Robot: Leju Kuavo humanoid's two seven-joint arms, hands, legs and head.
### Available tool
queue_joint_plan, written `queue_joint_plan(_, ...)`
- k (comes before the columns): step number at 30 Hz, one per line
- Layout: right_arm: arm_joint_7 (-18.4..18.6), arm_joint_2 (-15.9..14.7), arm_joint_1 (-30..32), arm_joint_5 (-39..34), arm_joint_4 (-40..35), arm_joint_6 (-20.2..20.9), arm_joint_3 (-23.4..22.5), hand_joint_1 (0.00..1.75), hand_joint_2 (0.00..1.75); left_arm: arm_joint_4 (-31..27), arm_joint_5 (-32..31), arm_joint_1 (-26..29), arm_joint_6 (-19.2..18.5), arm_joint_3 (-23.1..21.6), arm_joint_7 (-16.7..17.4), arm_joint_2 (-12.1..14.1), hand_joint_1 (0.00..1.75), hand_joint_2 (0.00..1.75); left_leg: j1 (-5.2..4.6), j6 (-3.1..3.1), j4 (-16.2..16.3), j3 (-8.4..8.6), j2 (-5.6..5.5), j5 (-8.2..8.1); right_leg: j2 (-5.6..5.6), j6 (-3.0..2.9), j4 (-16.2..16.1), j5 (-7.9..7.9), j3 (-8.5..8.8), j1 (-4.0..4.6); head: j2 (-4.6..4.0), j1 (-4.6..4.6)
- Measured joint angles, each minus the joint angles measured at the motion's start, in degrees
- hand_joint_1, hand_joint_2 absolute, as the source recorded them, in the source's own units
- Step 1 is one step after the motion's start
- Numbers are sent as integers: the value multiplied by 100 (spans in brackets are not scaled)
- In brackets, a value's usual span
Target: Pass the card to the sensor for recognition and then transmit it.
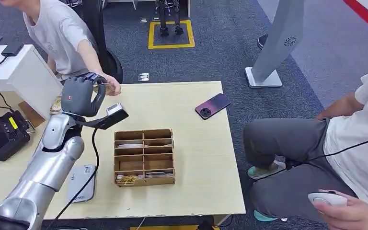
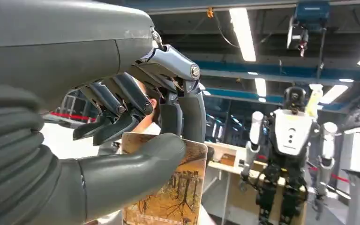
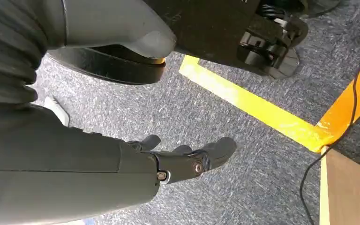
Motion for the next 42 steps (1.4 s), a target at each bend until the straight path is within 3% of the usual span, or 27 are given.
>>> queue_joint_plan(6,11,0,-2,-17,-13,57,120,0,175,605,-203,-242,422,192,2,-7,175,175,0,0,0,0,1,0,1,2,1,1,0,-1,0,0)
queue_joint_plan(16,9,0,-3,-57,-37,72,245,0,175,1167,-452,-286,697,321,61,4,175,175,0,0,0,-1,1,0,1,2,1,1,0,0,0,0)
queue_joint_plan(17,9,0,-3,-57,-37,72,247,0,175,1200,-452,-294,704,334,50,4,0,175,0,0,0,-1,1,0,1,2,1,1,0,0,0,0)
queue_joint_plan(32,28,-2,-9,-162,-37,59,356,0,175,1337,-194,-245,935,492,-179,15,0,175,0,0,0,-2,0,0,-1,2,1,1,1,0,0,0)
queue_joint_plan(40,31,-4,-1,-256,-37,37,385,0,175,1329,7,17,1158,808,-345,98,0,175,0,0,-1,-4,-1,0,0,2,2,1,1,0,0,0)
queue_joint_plan(42,26,-4,6,-332,-37,11,382,0,175,1171,-11,229,1191,1019,-521,118,0,175,-1,0,-2,-3,3,0,4,2,3,1,2,-2,0,0)
